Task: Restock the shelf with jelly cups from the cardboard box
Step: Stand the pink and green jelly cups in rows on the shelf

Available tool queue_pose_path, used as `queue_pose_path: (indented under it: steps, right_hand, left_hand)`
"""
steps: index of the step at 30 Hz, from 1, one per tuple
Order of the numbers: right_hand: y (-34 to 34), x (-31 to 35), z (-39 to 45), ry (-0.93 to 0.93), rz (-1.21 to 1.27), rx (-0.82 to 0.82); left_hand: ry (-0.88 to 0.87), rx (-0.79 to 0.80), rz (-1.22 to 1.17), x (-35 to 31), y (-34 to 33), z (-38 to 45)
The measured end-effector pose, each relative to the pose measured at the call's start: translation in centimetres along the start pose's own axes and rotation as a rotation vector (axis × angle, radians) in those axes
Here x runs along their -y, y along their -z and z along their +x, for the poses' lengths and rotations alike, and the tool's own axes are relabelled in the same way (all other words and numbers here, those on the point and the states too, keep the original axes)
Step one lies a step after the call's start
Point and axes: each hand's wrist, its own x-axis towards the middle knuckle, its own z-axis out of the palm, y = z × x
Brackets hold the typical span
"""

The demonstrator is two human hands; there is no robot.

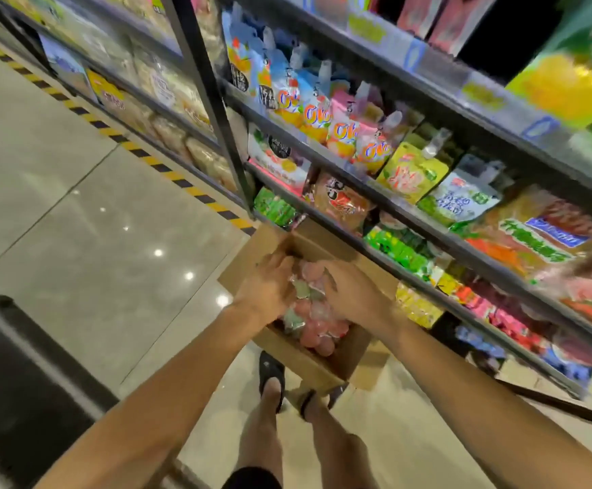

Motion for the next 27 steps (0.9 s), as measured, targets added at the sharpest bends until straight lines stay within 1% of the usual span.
queue_pose_path:
  steps: [3, 6, 9, 12, 14, 16, 19, 21, 23, 25, 26, 27]
  right_hand:
    - [-2.7, -2.4, 0.9, 0.033, 0.004, 0.045]
    - [-6.1, -5.5, 2.0, 0.038, -0.002, 0.081]
    - [-9.8, -8.9, 2.7, -0.04, 0.027, 0.116]
    - [-13.4, -12.3, 3.3, -0.1, 0.012, 0.132]
    - [-16.2, -14.9, 3.9, -0.134, 0.023, 0.141]
    - [-19.5, -17.9, 4.9, -0.16, 0.043, 0.19]
    - [-24.2, -22.0, 6.4, -0.293, 0.147, 0.273]
    - [-26.8, -24.7, 7.4, -0.412, 0.212, 0.273]
    - [-29.0, -27.4, 8.6, -0.492, 0.263, 0.297]
    - [-31.0, -29.9, 9.8, -0.554, 0.359, 0.304]
    - [-32.5, -31.5, 10.6, -0.561, 0.365, 0.284]
    - [-33.8, -32.7, 11.2, -0.565, 0.352, 0.301]
  left_hand:
    - [0.111, 0.073, -0.019, 0.8, -4.1, -0.1]
    - [0.151, 0.106, -0.037, 1.9, -8.1, 0.0]
    - [0.201, 0.129, -0.06, 2.8, -12.1, 0.2]
    - [0.253, 0.199, -0.003, 3.4, -16.4, 0.9]
    - [0.268, 0.228, -0.05, 4.0, -19.7, 1.7]
    - [0.292, 0.255, -0.124, 4.8, -23.7, 2.4]
    - [0.383, 0.319, -0.192, 6.1, -29.3, 3.8]
    - [0.438, 0.344, -0.226, 6.7, -32.7, 4.8]
    - [0.48, 0.367, -0.278, 7.4, -35.5, 5.9]
    - [0.533, 0.368, -0.371, 8.2, -38.1, 7.1]
    - [0.558, 0.356, -0.427, 8.4, -39.1, 7.6]
    - [0.59, 0.351, -0.464, 8.6, -40.1, 8.1]
